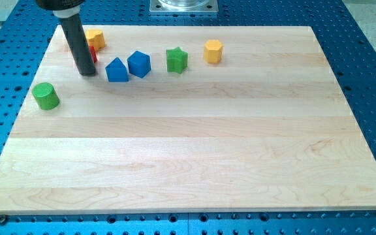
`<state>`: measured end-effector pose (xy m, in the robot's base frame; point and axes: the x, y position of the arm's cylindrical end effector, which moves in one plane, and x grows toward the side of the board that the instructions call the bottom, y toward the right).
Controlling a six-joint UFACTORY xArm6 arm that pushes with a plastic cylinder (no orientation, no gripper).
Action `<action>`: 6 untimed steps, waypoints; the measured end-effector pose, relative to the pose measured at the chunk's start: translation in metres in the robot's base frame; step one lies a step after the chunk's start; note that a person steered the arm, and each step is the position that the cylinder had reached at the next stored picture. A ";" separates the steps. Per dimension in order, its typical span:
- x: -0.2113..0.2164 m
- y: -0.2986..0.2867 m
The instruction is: Push the hexagon to the bottom right of the green star
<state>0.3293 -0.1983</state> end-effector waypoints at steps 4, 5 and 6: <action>-0.067 0.222; -0.067 0.320; -0.037 0.325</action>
